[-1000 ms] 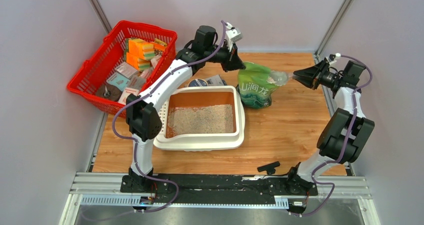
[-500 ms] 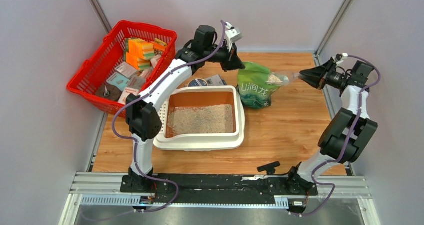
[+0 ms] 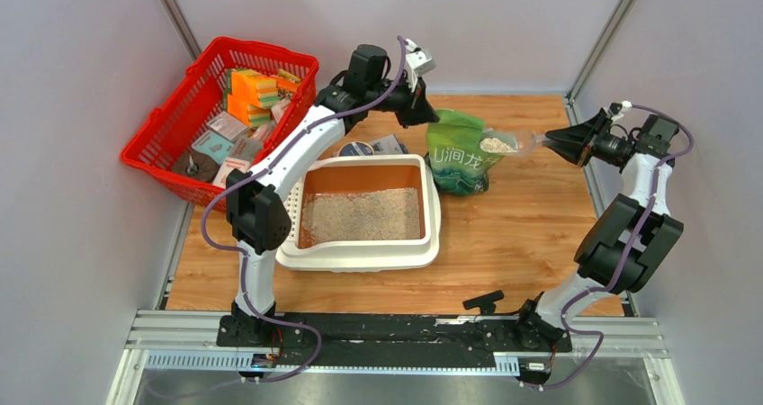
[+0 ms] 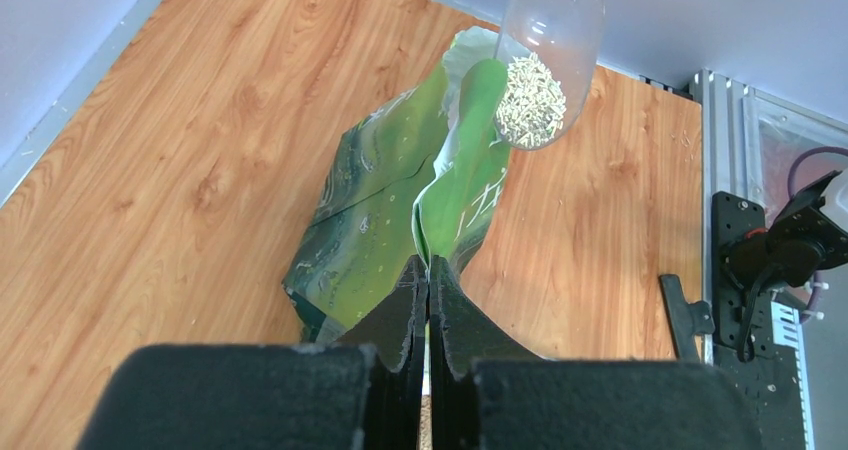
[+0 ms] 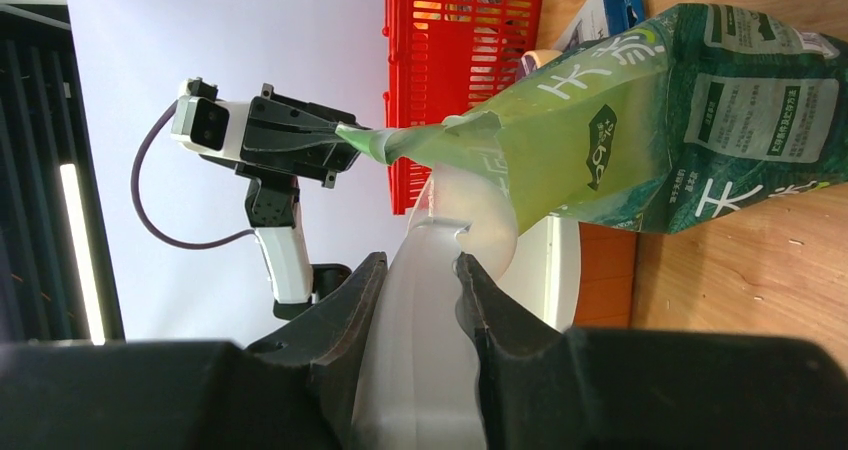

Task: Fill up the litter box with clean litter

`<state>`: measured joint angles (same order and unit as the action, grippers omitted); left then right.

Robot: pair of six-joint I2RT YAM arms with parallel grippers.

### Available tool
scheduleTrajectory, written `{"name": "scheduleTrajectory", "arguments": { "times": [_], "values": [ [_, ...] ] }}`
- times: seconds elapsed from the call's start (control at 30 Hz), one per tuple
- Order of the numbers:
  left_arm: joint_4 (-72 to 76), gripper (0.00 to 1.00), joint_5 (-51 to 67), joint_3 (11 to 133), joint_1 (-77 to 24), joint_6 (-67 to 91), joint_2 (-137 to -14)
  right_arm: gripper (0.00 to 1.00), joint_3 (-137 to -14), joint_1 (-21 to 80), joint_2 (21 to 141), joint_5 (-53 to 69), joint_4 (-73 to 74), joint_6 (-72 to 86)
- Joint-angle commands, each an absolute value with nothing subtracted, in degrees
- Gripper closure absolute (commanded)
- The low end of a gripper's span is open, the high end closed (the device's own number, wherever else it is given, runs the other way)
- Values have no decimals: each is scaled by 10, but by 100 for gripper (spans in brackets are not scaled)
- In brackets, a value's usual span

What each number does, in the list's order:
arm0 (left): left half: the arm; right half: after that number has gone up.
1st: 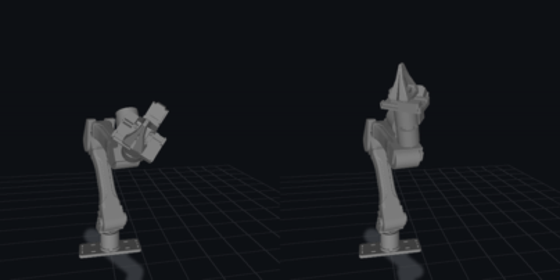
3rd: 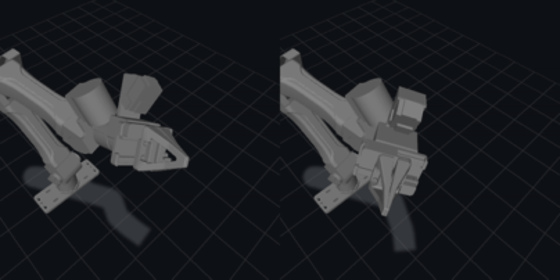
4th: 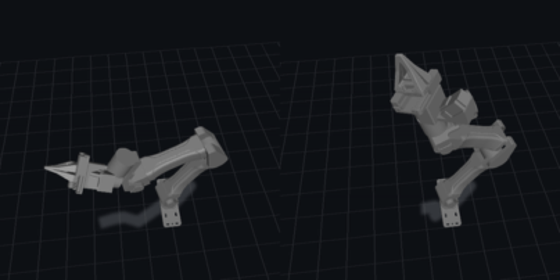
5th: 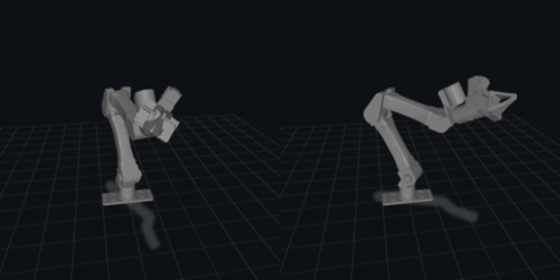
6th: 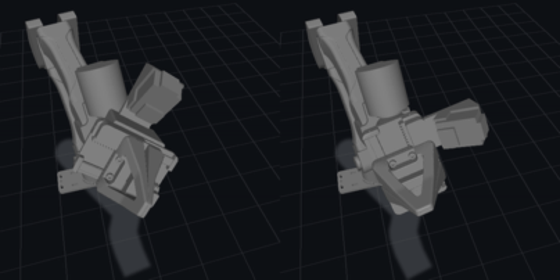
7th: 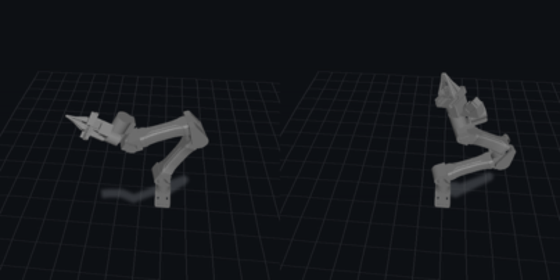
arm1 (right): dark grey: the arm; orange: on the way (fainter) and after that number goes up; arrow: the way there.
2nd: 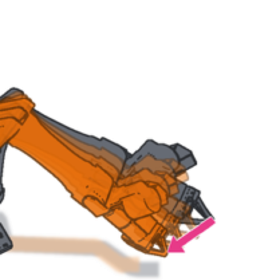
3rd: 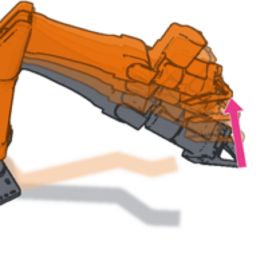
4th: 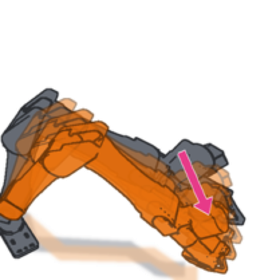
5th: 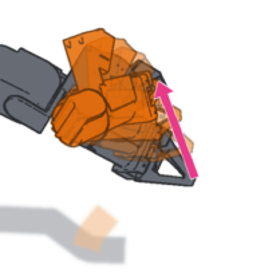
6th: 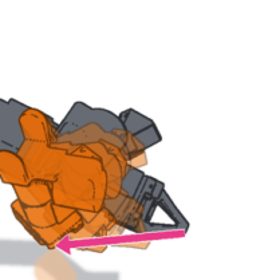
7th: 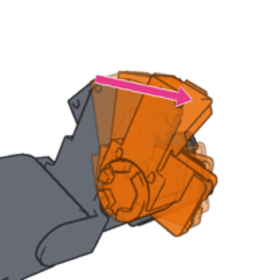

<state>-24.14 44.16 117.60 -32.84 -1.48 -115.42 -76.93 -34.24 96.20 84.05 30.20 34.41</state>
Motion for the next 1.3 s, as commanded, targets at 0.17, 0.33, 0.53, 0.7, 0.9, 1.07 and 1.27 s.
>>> {"name": "scheduleTrajectory", "arguments": {
  "times": [0.17, 0.33, 0.53, 0.7, 0.9, 1.07, 1.27],
  "values": [
    [-241, 100, 418, 1213, -315, -32, -1145, 100, -820, -346, 962, 903, 416, 262],
    [-243, 75, 404, 1221, -314, -31, -1151, 100, -807, -339, 935, 915, 471, 228],
    [-250, 60, 392, 1223, -305, -39, -1145, 100, -782, -295, 913, 924, 485, 226],
    [-263, 59, 381, 1202, -279, -48, -1117, 100, -781, -220, 902, 925, 485, 229],
    [-277, 57, 368, 1144, -228, -57, -1062, 100, -794, -125, 902, 876, 420, 283],
    [-290, 57, 352, 1084, -190, -71, -1004, 100, -827, -60, 907, 783, 312, 389],
    [-330, 57, 339, 1025, -139, -94, -927, 100, -916, 16, 933, 709, 319, 355]
  ]
}}
